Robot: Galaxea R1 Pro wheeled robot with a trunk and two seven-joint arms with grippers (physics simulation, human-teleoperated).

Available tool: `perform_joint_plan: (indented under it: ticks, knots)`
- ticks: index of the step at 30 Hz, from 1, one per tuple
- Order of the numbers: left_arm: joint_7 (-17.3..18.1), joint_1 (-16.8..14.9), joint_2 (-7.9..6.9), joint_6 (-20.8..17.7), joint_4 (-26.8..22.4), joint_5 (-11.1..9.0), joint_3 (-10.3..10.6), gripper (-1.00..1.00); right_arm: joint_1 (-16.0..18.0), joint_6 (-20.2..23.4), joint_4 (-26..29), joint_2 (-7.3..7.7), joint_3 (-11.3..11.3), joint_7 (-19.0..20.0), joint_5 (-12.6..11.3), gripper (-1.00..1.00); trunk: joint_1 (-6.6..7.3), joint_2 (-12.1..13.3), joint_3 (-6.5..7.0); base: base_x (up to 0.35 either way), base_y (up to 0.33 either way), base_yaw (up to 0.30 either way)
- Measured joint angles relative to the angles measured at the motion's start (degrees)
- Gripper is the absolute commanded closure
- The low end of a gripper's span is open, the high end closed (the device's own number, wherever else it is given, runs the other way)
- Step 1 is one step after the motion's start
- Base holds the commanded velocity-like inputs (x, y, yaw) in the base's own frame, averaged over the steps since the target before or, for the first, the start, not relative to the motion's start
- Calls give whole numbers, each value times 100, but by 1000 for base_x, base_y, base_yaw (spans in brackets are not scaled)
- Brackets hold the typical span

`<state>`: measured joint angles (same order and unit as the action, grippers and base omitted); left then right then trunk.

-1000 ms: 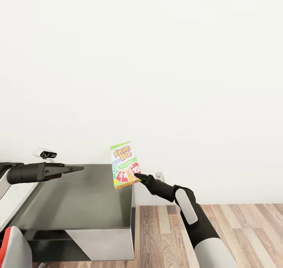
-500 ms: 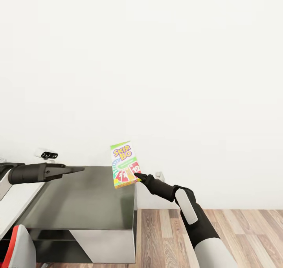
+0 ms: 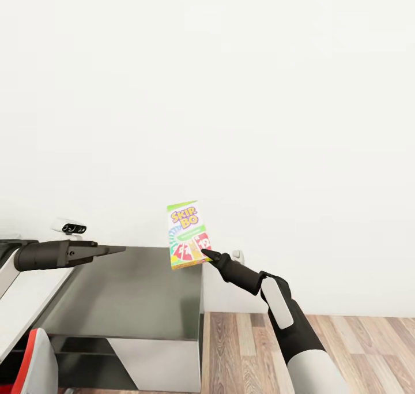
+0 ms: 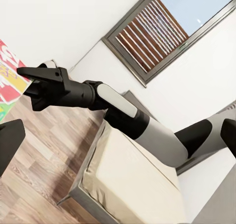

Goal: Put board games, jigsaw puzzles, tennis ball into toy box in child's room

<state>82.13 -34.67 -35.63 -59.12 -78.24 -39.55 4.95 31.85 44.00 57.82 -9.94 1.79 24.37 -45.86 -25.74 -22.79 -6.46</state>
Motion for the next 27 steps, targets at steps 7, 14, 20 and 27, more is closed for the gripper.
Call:
perform_joint_plan:
  ticks: [7,14,20,27]
  knots:
    - [0,1,0,0,-2,0,0,-100,0,-2,0,130,-2,22,-1,100,0,0,66,0,0,82]
    - [0,0,4,0,-9,0,1,-100,0,2,-8,183,3,31,-7,100,0,0,132,0,0,90]
    - [-2,1,2,4,-16,0,1,-100,0,2,-9,182,4,20,-6,100,0,0,189,0,0,104]
    - [-1,1,0,5,-19,0,1,-100,0,0,-9,182,6,14,-6,100,0,1,254,0,0,135]
